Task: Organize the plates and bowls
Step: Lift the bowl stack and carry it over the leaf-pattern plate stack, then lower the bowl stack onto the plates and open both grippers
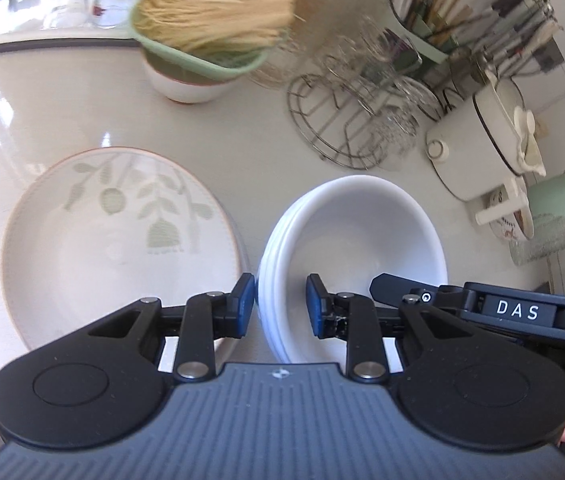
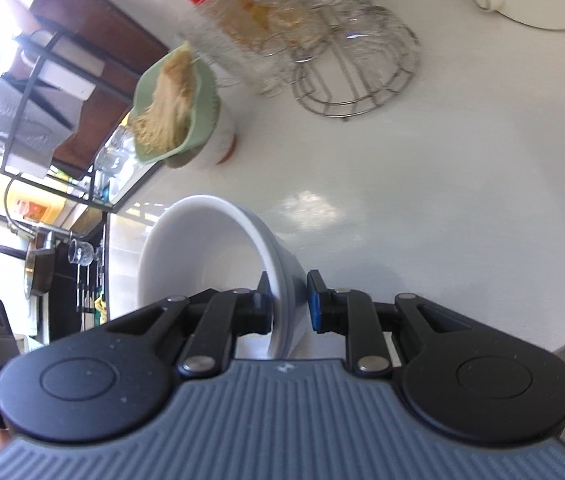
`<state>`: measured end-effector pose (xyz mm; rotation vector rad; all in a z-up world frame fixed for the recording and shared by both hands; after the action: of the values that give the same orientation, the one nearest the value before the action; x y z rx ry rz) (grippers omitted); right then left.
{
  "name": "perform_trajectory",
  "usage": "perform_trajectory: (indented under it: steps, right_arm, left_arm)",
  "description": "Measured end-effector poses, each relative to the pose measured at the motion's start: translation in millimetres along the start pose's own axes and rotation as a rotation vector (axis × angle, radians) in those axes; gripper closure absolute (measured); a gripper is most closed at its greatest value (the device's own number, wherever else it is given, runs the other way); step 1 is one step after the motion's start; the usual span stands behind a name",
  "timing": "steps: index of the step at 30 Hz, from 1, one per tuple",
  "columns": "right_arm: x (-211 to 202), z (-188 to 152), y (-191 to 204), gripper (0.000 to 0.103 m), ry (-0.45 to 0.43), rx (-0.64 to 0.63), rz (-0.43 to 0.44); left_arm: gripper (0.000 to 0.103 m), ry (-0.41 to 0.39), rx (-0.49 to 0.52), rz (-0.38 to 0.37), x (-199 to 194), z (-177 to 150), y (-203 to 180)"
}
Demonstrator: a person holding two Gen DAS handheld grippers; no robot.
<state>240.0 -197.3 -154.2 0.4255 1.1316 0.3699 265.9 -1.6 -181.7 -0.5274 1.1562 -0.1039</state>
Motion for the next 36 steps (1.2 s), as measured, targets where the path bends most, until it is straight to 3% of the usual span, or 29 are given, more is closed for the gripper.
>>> perform_trajectory:
  steps: [14,22,36]
  right_arm:
    - [50.8,-10.1,67.9,0.082,0.054,-0.087,0.000]
    - [79.6,-24.3,91.5,0.082,0.058,-0.084,-0.039]
    - [103.1,-31.5,96.0,0.082,0.052,-0.110,-0.102]
  left_arm:
    - [0.072,-0.026,-0.134,0.008,-25.3,6.2,85.5]
    - [0.072,0.019,-0.111,0.003,-19.1,14.2,125.6]
    - [0.071,0.049,-0.073,0.014,-7.5,21.2,139.4]
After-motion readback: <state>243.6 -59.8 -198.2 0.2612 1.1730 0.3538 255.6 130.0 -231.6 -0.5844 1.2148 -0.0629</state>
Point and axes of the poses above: each gripper's, at about its wrist camera, not at the fingertips, and x roughly the way its jaws point, y to its left, z to its top, the point moved 4 cm from there along x, roughly the way its jaws point, and after that the axes turned 8 degrees about -x, right-handed, at the moved point
